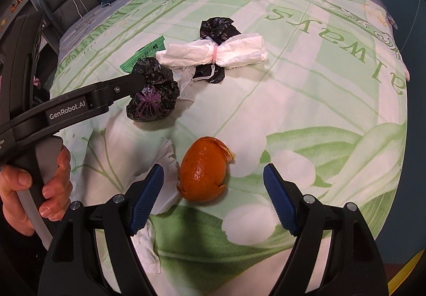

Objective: Collect trash
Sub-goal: 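Reach to the bed and grasp black bag with left tool while right tool grasps orange peel, then lift the black bag and orange peel and carry them over the bin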

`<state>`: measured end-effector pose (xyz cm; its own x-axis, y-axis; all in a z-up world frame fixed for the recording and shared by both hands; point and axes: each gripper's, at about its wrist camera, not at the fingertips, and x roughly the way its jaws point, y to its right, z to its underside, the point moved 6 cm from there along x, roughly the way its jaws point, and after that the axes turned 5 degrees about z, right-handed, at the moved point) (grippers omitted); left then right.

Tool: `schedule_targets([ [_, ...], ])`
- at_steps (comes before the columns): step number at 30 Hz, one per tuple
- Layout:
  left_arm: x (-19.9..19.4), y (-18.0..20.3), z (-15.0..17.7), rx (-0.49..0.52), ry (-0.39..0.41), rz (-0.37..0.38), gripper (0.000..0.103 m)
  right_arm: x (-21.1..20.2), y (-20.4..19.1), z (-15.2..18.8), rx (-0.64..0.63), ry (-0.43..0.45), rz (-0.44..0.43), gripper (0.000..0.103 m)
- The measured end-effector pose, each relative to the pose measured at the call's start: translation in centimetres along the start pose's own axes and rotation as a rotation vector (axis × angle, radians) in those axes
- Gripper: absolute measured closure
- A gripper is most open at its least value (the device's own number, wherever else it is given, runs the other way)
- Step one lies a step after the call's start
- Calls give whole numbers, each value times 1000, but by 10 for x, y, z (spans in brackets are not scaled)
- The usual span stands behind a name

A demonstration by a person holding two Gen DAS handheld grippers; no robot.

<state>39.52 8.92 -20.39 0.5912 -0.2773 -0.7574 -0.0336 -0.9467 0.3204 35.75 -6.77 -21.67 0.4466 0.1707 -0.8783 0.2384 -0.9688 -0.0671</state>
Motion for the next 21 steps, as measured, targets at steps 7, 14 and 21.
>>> schedule_targets([
  [7,14,5,3,-2,-31,21,36,15,-5,-4,-12,-29,8,32],
  [14,23,5,8,-12,-58,36,66,27,-8,-5,-24,-59,24,49],
  [21,12,4,11,3,-44,53,74,29,-16,-5,-49,-58,40,66],
])
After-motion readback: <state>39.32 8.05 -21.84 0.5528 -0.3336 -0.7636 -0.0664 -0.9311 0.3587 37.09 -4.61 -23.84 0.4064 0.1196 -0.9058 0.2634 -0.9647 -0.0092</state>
